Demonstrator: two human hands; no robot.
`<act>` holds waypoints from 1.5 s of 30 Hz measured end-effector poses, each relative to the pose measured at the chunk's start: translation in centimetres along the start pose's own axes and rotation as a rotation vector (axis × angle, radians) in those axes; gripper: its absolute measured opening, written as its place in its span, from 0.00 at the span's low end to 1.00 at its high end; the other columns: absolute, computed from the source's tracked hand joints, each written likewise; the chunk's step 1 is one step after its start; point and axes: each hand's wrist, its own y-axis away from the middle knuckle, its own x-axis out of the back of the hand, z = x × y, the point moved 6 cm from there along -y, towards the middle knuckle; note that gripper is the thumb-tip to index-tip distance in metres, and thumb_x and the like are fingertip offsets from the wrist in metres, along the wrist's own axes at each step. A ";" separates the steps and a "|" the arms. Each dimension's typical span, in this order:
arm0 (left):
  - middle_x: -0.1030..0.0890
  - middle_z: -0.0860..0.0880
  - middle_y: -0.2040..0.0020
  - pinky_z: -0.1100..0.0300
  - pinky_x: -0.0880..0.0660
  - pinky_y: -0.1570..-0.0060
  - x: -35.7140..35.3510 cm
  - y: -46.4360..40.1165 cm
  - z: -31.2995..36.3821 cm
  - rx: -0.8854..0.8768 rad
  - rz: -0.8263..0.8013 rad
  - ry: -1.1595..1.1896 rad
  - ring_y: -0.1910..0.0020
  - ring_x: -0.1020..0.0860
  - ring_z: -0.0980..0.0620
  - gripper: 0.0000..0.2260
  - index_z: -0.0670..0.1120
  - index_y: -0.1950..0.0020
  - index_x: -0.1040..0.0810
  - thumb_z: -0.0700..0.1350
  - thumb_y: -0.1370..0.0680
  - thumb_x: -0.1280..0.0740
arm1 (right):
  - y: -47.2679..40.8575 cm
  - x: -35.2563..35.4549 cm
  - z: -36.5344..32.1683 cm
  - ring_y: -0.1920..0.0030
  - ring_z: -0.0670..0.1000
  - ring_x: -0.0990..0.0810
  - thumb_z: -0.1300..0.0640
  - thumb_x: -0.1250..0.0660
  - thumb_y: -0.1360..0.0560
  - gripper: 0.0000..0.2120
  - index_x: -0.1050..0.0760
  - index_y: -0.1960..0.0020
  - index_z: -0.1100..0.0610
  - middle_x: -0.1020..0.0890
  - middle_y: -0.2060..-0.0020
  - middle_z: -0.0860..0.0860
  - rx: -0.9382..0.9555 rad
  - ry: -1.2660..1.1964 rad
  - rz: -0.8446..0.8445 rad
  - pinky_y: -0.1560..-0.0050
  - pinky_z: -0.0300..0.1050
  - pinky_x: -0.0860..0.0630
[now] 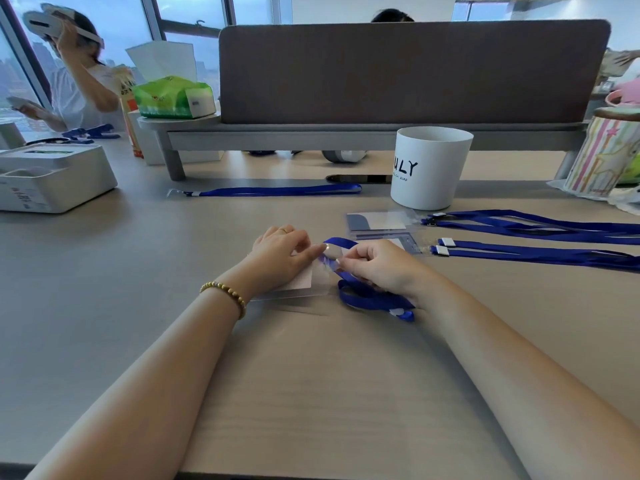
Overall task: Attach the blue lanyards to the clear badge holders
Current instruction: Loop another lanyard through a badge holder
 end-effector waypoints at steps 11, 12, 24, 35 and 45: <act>0.27 0.50 0.54 0.53 0.39 0.43 1.7 0.4 -0.9 0.028 0.086 -0.163 0.49 0.32 0.50 0.16 0.51 0.60 0.30 0.62 0.23 0.45 | -0.3 1.1 -0.3 0.53 0.50 0.26 0.55 0.39 0.22 0.09 0.22 0.53 0.57 0.22 0.56 0.50 -0.034 0.154 0.230 0.56 0.43 0.31; 0.27 0.50 0.54 0.52 0.39 0.43 1.4 0.5 -1.0 0.043 0.042 -0.188 0.48 0.32 0.50 0.16 0.51 0.60 0.30 0.62 0.23 0.46 | -0.1 1.5 -0.3 0.53 0.50 0.26 0.54 0.38 0.22 0.08 0.23 0.53 0.57 0.22 0.56 0.50 -0.025 0.138 0.213 0.55 0.43 0.31; 0.51 0.52 0.23 0.49 0.47 0.27 -1.4 2.0 4.8 -0.170 -0.379 0.189 0.25 0.50 0.48 0.45 0.59 0.26 0.54 0.56 0.32 0.27 | 1.8 7.3 1.2 0.46 0.50 0.26 0.53 0.35 0.23 0.11 0.26 0.42 0.54 0.23 0.44 0.52 -0.117 0.215 0.169 0.47 0.44 0.30; 0.32 0.47 0.34 0.53 0.36 0.34 -2.0 0.0 5.1 -0.155 -0.247 0.094 0.35 0.35 0.48 0.41 0.53 0.27 0.45 0.55 0.33 0.27 | 1.1 4.1 2.5 0.48 0.49 0.25 0.60 0.36 0.24 0.10 0.27 0.47 0.46 0.23 0.49 0.47 -0.115 0.526 -0.079 0.49 0.44 0.28; 0.23 0.50 0.52 0.62 0.30 0.50 -1.3 0.6 4.3 -0.179 -0.190 0.119 0.51 0.26 0.52 0.09 0.46 0.45 0.23 0.44 0.23 0.37 | 2.9 3.3 1.2 0.48 0.50 0.26 0.36 0.34 0.30 0.23 0.30 0.43 0.51 0.26 0.48 0.48 -0.094 0.579 -0.297 0.52 0.43 0.29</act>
